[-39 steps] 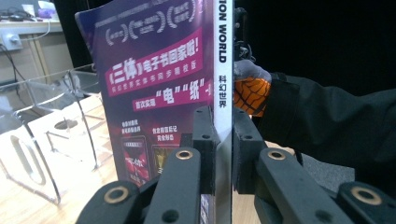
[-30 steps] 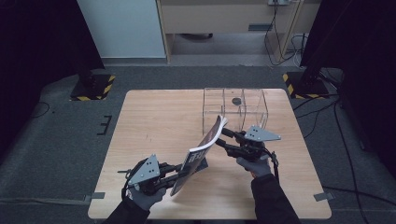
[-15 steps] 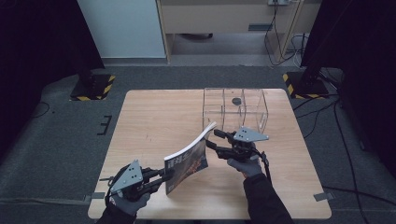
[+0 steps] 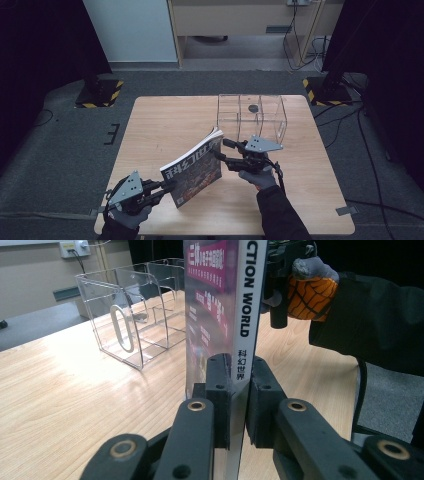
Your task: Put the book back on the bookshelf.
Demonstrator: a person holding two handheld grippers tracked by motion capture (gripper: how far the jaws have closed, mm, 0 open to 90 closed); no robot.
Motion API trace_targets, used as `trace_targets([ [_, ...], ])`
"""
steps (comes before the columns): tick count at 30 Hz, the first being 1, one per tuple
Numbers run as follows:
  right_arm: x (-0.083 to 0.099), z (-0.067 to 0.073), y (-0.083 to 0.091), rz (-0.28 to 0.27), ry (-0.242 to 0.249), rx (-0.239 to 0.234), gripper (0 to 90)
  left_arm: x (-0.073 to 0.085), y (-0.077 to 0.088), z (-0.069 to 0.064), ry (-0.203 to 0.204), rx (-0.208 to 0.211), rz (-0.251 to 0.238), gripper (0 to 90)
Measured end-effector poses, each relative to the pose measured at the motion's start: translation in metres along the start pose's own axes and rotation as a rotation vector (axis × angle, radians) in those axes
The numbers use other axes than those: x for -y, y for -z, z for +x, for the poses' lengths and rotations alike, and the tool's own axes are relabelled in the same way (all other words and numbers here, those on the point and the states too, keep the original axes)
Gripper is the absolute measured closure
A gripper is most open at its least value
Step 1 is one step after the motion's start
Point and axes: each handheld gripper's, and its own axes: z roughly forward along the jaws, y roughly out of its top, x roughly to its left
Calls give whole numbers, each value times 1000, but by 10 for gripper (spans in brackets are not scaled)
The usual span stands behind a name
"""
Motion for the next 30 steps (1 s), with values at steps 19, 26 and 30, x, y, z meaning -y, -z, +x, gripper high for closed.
trace_targets([
  [19,0,6,-8,31,12,-49,459,-10,-20,-2,18,2,-50,721],
  [26,0,6,-8,35,12,-46,462,-19,-34,-7,1,-36,-40,742],
  [30,0,6,-8,35,13,-43,461,-20,-35,-7,6,-63,-36,764],
])
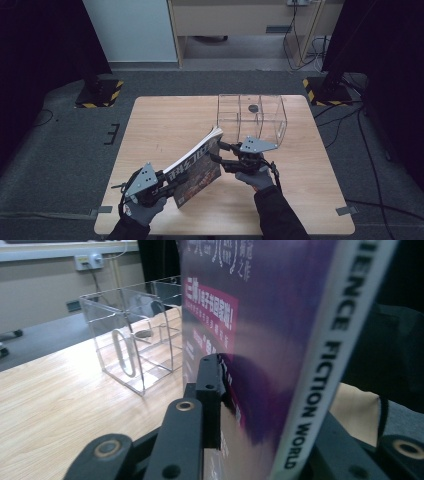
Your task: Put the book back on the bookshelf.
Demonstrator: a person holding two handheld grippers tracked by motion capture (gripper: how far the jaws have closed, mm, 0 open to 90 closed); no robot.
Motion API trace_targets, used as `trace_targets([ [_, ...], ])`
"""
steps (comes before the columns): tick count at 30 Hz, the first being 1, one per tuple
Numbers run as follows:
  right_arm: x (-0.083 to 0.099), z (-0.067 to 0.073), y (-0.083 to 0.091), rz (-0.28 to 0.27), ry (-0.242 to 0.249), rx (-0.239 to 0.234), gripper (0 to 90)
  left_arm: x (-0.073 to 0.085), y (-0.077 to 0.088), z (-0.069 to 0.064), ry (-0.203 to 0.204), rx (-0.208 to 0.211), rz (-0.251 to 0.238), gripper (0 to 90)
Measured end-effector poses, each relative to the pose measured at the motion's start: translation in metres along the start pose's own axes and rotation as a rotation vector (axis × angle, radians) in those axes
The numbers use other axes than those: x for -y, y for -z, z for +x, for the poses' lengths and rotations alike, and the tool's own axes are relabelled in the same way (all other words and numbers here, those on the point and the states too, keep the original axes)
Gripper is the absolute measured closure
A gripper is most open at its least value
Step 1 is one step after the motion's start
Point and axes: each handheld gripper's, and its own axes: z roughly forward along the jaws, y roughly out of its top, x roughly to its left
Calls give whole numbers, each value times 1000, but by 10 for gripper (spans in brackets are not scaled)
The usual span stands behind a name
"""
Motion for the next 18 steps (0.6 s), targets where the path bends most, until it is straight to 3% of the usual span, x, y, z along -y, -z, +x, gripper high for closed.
trace_targets([
  [4,0,0,0,0,-5,1,462,0,1,1,7,-34,-1,811],
  [11,-1,0,-1,16,-4,12,457,0,0,2,30,-51,-4,822],
  [18,1,-9,10,42,-14,85,418,-3,-3,2,29,-67,-5,823],
])
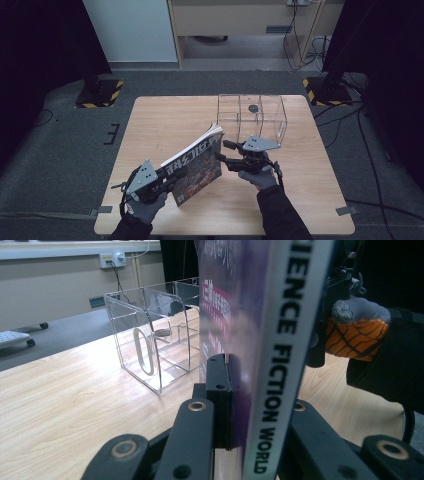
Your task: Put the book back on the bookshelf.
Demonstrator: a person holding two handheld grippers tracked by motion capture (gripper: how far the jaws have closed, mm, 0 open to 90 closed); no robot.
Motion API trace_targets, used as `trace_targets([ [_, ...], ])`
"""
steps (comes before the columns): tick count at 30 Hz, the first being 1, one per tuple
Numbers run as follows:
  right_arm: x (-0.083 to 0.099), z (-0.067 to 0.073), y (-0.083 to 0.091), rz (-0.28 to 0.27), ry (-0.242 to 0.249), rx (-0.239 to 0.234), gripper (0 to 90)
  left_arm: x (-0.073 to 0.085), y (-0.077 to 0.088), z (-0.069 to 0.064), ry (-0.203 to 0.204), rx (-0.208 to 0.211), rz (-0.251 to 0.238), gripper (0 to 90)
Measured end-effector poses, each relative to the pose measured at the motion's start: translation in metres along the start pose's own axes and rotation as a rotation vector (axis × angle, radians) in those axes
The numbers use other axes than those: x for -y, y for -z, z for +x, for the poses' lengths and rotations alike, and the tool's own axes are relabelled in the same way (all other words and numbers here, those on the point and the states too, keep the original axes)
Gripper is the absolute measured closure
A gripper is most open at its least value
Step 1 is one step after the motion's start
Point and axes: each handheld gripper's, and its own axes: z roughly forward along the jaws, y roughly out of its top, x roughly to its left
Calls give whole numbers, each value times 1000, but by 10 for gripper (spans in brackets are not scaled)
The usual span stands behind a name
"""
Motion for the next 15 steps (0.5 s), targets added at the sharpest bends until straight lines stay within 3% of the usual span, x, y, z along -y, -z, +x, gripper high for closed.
trace_targets([
  [7,5,-16,21,52,-8,143,362,-5,-5,-3,7,-5,1,823],
  [15,13,-29,42,96,-7,232,276,-12,-12,-8,34,-1,-2,824],
])
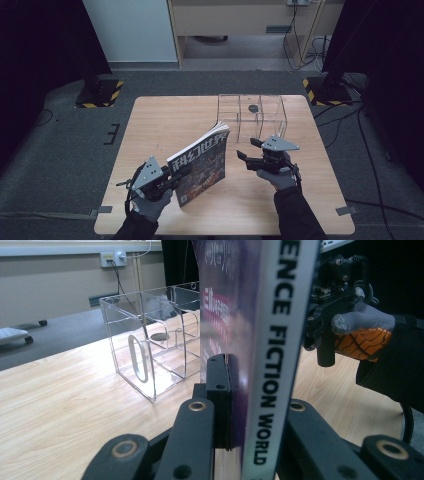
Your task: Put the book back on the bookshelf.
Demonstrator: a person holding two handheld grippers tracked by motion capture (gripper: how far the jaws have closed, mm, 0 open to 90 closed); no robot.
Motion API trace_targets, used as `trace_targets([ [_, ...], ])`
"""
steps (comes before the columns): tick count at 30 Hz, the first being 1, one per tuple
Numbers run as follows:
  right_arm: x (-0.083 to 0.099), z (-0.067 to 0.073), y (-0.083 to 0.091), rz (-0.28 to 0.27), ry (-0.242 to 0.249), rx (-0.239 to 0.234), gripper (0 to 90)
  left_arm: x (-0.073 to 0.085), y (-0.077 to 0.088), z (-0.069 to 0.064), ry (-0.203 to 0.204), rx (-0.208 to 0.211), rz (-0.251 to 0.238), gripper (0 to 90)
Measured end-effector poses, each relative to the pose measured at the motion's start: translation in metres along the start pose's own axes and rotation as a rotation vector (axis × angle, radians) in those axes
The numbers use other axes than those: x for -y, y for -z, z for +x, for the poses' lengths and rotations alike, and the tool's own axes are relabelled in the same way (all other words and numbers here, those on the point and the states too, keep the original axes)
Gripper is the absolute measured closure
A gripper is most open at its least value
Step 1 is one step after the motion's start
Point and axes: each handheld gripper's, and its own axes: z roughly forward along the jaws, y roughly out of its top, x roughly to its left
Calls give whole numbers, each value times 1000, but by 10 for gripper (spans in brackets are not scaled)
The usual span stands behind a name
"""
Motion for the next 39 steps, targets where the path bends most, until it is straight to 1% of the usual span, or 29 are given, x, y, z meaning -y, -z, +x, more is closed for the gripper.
trace_targets([
  [2,3,-4,5,8,-9,12,273,-2,-2,-1,4,0,2,824],
  [3,7,-9,10,16,-10,32,269,-3,-2,-1,8,-1,-1,824],
  [4,7,-9,10,16,-10,32,269,-4,-3,-1,11,-1,-5,824],
  [6,14,-15,17,33,-11,53,265,-7,-3,-1,11,-3,-10,824],
  [8,16,-17,20,42,-14,60,263,-10,-4,-1,8,-6,-14,824],
  [13,31,-26,30,75,-28,92,254,-18,-7,0,28,-15,-32,825],
  [20,48,-36,45,95,-56,133,234,-30,-11,0,45,-16,-64,825],
  [23,55,-39,48,102,-69,158,223,-36,-15,0,51,-21,-74,824],
  [26,60,-42,50,118,-76,169,214,-43,-19,0,58,-29,-88,824],
  [32,70,-47,53,137,-87,205,201,-55,-29,5,79,-49,-112,825],
  [36,73,-48,54,146,-94,215,196,-64,-34,8,79,-69,-127,824],
  [39,76,-48,54,155,-99,226,193,-72,-39,11,75,-89,-126,824],
])
